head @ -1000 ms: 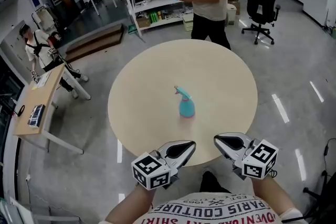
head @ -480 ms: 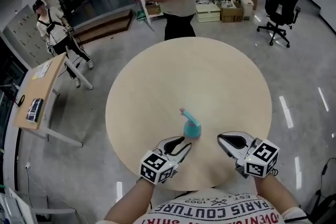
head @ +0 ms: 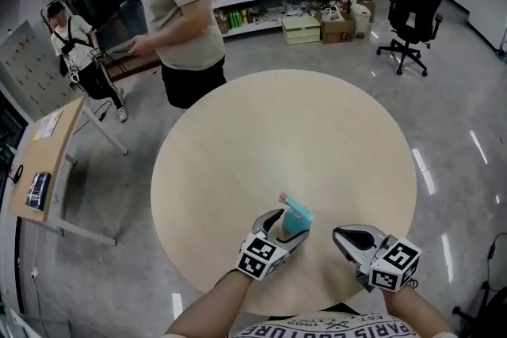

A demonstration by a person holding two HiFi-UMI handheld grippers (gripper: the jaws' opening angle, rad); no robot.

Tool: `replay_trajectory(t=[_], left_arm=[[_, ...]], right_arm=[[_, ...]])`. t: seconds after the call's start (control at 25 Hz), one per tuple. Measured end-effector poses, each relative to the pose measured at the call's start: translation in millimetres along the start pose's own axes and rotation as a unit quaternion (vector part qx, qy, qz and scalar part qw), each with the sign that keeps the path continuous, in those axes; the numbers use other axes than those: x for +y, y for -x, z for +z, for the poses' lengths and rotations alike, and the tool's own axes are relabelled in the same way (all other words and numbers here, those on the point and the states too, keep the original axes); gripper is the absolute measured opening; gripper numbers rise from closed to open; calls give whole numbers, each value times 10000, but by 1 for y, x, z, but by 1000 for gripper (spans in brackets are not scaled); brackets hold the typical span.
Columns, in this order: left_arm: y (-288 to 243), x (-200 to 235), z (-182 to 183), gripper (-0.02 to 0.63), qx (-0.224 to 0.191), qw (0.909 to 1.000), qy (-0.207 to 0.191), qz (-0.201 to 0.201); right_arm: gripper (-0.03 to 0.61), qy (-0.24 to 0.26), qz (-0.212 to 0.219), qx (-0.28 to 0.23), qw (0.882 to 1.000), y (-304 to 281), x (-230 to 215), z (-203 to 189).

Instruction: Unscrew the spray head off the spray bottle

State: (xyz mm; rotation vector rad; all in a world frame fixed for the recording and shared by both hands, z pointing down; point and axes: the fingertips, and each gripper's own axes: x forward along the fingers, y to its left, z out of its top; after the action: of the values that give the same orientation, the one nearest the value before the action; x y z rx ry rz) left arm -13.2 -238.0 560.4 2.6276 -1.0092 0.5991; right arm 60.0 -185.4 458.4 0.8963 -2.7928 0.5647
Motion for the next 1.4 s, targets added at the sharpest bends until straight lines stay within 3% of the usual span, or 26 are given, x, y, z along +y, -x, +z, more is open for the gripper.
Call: replay_trajectory(t=[0.32, 0.48, 0.68, 1.0, 1.12, 1.24, 1.4], left_arm=[[-7, -1, -3, 318, 90, 9992, -402, -22], [-6, -3, -3, 316, 116, 9991, -414, 17], [-9, -9, -2, 316, 235, 9984, -514, 76], [-13, -14, -2, 314, 318, 9986, -370, 207], [-13, -17, -4, 314, 301, 9987, -412, 72], [-9, -21, -6, 313, 296, 9970, -651, -279], [-2, -27, -11, 310, 402, 9903, -1026, -844]], right_arm=[[3, 195, -148, 68, 9997, -21, 3, -14], [124, 561, -221, 134, 9981, -42, 0, -20], [166, 1225, -319, 32, 9920, -70, 0, -11], [160, 1475, -362, 62, 9884, -88, -8, -11], [156, 1500, -152, 92, 9885, -86, -6, -14], [149, 1611, 388, 211, 9859, -83, 0, -17], [136, 2077, 1184, 440, 9700, -76, 8, -19]])
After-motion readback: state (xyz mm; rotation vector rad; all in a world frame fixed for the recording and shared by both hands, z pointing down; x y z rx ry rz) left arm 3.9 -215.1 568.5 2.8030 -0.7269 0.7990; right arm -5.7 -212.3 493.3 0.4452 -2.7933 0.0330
